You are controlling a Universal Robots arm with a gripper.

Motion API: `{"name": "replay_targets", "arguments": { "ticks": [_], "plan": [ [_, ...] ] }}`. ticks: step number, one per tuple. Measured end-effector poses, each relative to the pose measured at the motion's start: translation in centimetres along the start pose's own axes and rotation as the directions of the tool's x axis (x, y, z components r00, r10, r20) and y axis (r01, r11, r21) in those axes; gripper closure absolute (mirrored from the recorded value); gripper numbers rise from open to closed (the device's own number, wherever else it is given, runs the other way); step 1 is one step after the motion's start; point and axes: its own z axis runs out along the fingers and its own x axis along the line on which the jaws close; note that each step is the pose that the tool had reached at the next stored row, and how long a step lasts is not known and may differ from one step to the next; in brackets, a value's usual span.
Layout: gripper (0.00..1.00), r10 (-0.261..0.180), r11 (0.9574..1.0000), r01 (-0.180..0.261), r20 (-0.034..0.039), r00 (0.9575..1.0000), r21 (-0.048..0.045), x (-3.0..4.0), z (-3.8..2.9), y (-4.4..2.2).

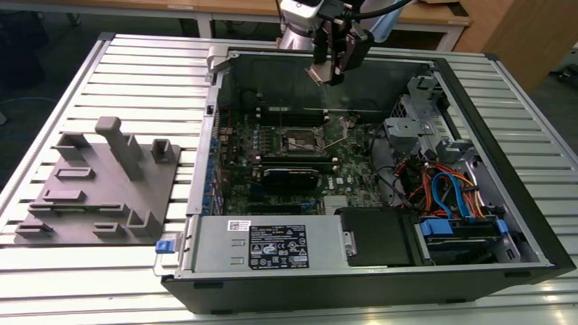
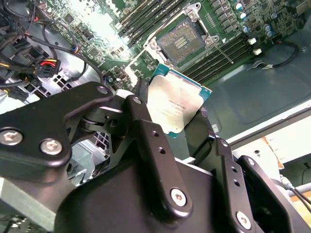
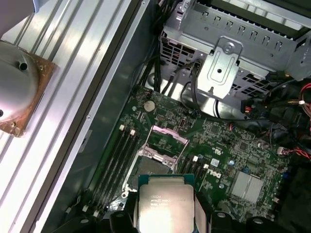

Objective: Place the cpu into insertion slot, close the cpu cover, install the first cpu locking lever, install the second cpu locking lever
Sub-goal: 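Place the cpu into insertion slot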

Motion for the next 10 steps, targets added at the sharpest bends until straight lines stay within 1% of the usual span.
{"name": "replay_targets", "arguments": {
  "ticks": [10],
  "plan": [
    [0.46,0.046,0.9989,-0.046,0.0041,0.9989,-0.001,0.0,0.0,0.0]
  ]
}}
